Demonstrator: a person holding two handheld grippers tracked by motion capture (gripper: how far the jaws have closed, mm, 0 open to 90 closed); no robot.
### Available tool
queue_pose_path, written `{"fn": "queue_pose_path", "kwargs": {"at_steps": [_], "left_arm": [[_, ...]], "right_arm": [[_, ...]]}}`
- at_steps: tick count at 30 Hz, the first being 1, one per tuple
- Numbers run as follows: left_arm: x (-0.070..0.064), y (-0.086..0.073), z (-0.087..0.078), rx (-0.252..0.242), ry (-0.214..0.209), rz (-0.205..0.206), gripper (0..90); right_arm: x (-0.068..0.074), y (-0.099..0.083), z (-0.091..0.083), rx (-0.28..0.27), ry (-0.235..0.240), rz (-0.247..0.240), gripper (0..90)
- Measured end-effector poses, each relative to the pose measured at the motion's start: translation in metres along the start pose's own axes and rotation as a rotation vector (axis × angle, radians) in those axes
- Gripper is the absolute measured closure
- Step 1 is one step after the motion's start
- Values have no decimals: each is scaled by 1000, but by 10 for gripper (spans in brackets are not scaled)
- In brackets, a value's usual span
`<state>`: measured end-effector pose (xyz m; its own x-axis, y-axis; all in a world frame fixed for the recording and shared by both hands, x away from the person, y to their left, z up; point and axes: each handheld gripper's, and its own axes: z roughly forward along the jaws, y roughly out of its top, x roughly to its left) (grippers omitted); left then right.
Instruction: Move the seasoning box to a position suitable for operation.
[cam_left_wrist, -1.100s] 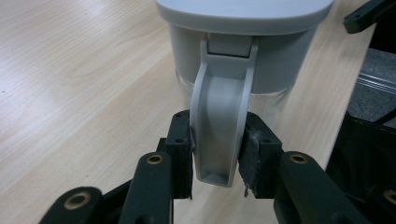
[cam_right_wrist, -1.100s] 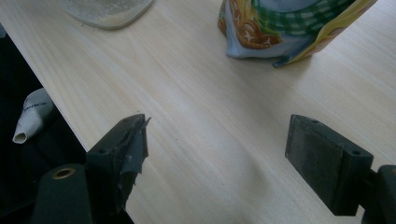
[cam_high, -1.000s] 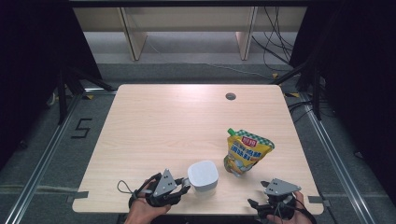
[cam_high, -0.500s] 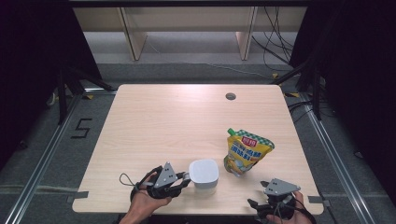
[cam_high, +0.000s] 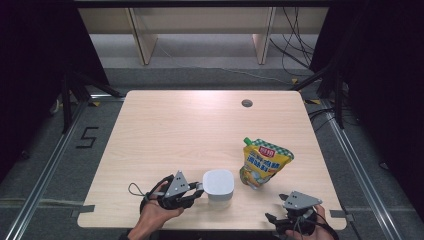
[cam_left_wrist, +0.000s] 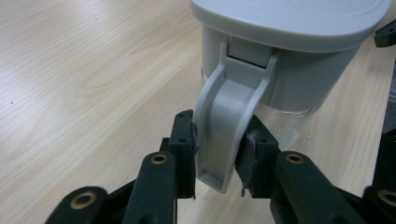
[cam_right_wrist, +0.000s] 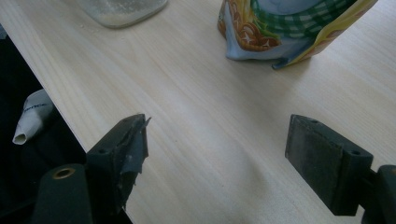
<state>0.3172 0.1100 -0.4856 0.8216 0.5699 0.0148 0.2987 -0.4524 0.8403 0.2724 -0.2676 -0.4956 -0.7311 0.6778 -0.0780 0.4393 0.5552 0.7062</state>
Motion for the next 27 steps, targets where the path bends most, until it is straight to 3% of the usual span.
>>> {"fn": "queue_pose_path", "kwargs": {"at_steps": [5, 16, 18, 20, 23, 26, 27], "left_arm": [[1, 0, -1, 6, 0, 19, 691], [4, -3, -5, 0, 4, -7, 691], [6, -2, -5, -5, 2, 25, 691], [5, -4, -4, -9, -3, -6, 690], [4, -4, -7, 8, 10, -11, 690], [7, -5, -9, 10, 0, 12, 691], [7, -5, -8, -2, -9, -15, 687]], "right_arm": [[0, 0, -1, 3, 4, 4, 221], [0, 0, 0, -1, 3, -3, 222], [0, 0, 0, -5, 5, -14, 222], [0, 0, -1, -3, -2, -1, 222], [-1, 0, -1, -5, -1, -1, 222], [-1, 0, 0, -4, -1, -2, 222], [-1, 0, 0, -3, -1, -2, 222]]}}
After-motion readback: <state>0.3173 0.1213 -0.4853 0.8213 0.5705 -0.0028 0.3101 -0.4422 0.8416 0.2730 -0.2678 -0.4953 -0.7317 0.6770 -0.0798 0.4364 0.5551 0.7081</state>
